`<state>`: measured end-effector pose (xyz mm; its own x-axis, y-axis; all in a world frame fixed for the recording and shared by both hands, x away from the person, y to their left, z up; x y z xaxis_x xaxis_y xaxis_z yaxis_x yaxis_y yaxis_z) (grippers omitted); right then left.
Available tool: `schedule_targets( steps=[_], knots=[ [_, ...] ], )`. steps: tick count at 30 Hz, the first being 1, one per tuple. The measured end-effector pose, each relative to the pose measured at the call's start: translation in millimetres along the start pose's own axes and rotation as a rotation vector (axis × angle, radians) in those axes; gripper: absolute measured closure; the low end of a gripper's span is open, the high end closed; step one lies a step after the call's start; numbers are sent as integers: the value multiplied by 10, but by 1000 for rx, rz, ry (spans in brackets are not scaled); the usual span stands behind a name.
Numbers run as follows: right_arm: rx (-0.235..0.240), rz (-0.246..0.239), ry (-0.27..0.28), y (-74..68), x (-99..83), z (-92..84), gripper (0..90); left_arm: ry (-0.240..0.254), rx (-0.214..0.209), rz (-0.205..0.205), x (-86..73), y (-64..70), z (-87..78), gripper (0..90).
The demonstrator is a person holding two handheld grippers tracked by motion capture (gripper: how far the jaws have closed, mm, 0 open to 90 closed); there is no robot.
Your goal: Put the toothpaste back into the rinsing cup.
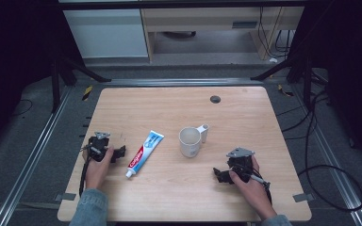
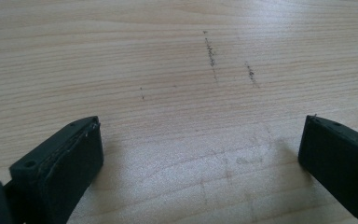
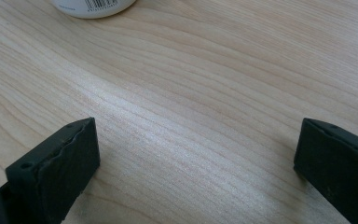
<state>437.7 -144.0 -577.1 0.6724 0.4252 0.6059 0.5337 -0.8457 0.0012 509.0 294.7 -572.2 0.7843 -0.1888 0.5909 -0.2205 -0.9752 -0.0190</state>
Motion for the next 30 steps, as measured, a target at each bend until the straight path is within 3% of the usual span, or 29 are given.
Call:
schedule_targets(
  steps=[3,5,9,12,18,21,23,28,30],
  knots=[
    [0,0,0,0,0,0,3,-52,-17,25,-10,6,-34,0],
    [0,0,0,0,0,0,3,-53,-17,43,6,19,-85,57],
    [0,-1,0,1,0,0,3,-87,-33,59,19,96,-205,50],
    [0,-1,0,1,0,0,3,-132,-23,110,36,190,-317,57],
    [0,0,0,0,0,0,3,-183,-57,184,97,345,-527,84],
    [0,0,0,0,0,0,3,-199,-63,180,112,370,-563,95],
    [0,0,0,0,0,0,3,-238,-52,181,142,383,-589,103],
    [-1,-2,0,1,4,4,3,-252,-58,188,194,444,-606,108],
    [-1,-4,1,2,5,5,3,-260,-61,212,234,521,-628,108]
  ],
)
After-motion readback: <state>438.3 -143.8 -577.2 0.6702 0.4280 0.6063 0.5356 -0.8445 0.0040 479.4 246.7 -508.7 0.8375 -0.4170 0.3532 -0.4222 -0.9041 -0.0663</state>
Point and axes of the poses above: each handheld gripper's, and its own axes: z roughly forward along the jaws, x roughly out of its top, y roughly to its right, the point moved 9 cm from there along z, roughly forward along the jaws, and after that the axes turned 9 degrees about -y, right-handed, at the moved point
